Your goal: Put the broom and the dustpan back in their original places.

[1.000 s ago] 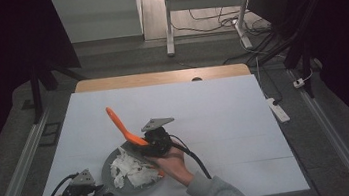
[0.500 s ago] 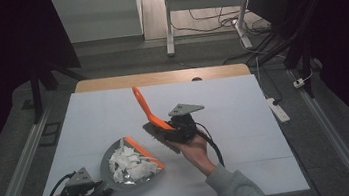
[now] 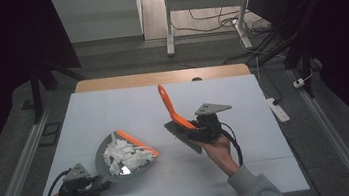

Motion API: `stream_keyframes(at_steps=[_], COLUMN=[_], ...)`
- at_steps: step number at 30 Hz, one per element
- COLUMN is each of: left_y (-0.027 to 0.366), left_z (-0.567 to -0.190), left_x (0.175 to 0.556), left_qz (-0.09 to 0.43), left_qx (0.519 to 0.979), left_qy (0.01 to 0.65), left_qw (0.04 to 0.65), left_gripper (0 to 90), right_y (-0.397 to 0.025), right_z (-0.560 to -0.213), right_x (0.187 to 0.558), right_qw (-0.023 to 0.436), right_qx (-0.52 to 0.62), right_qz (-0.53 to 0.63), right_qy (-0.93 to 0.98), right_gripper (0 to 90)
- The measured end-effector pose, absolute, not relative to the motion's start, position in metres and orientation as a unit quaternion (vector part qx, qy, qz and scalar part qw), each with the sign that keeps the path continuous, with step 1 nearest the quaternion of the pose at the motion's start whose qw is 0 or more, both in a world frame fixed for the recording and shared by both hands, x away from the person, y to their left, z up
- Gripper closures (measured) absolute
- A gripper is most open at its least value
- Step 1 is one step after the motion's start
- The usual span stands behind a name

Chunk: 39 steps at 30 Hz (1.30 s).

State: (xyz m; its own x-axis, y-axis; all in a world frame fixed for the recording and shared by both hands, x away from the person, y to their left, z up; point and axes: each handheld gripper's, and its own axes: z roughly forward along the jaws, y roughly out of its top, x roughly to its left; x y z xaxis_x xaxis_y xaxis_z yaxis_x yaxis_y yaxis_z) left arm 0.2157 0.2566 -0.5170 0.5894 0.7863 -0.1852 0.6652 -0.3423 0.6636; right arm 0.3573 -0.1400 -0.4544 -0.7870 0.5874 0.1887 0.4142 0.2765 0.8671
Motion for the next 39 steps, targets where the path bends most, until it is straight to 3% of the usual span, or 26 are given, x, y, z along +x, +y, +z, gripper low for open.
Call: stream_keyframes(at_steps=[39], left_y=[0.247], left_z=[-0.515], left_x=[0.248], left_qz=[0.15], left_qx=[0.691], left_qy=[0.622], left_qw=[0.336], left_gripper=[61.6], right_y=[-0.253], right_z=[-0.475], right_x=[0.334], right_qw=[0.021], right_qx=[0.361], right_qz=[0.458], right_qy=[0.812], right_gripper=[70.6])
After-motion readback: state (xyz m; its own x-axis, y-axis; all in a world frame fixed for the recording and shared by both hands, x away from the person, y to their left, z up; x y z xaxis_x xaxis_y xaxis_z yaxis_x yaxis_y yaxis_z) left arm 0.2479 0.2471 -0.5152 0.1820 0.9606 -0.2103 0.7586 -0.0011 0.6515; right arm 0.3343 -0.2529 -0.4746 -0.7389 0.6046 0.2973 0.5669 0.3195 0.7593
